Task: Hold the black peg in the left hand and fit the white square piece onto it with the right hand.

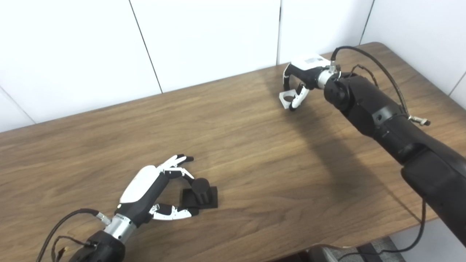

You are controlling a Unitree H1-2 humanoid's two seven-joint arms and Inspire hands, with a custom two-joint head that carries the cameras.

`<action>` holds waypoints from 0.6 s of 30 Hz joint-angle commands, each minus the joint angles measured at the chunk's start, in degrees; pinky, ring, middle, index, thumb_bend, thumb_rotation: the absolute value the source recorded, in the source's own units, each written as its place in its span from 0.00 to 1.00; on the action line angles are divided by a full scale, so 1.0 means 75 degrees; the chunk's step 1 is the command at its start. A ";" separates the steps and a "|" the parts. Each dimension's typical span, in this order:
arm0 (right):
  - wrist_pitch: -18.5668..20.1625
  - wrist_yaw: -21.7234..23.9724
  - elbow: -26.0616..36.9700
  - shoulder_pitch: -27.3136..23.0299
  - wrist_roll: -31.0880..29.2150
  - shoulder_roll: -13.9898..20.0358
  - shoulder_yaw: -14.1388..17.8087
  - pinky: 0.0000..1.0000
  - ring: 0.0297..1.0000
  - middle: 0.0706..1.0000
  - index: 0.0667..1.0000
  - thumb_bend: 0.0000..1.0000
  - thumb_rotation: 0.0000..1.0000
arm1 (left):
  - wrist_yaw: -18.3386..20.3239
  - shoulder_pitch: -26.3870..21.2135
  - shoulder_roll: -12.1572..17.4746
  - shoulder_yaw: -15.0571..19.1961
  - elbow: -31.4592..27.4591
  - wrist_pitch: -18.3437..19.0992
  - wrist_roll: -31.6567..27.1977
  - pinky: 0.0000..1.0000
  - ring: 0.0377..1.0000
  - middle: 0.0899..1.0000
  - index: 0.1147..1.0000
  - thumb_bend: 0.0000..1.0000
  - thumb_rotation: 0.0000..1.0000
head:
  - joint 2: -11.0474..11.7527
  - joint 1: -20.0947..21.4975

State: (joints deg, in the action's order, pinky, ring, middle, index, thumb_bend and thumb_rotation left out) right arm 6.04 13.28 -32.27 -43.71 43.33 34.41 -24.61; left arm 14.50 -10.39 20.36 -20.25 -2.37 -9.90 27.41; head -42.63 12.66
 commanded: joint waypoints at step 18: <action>-0.0418 0.0059 0.2125 -0.0121 0.0092 0.0573 0.0690 0.95 0.86 0.77 0.45 0.52 0.14 | 0.0195 0.0000 0.0136 -0.0091 0.0162 0.0224 0.0372 0.91 0.96 0.90 0.43 0.52 0.08 | -0.0047 -0.0039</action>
State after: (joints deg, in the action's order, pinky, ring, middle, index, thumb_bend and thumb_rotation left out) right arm 4.36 13.78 -19.47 -41.83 44.30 37.12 -20.89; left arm 14.49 -10.48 20.32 -20.33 -2.33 -9.89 27.43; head -42.89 12.48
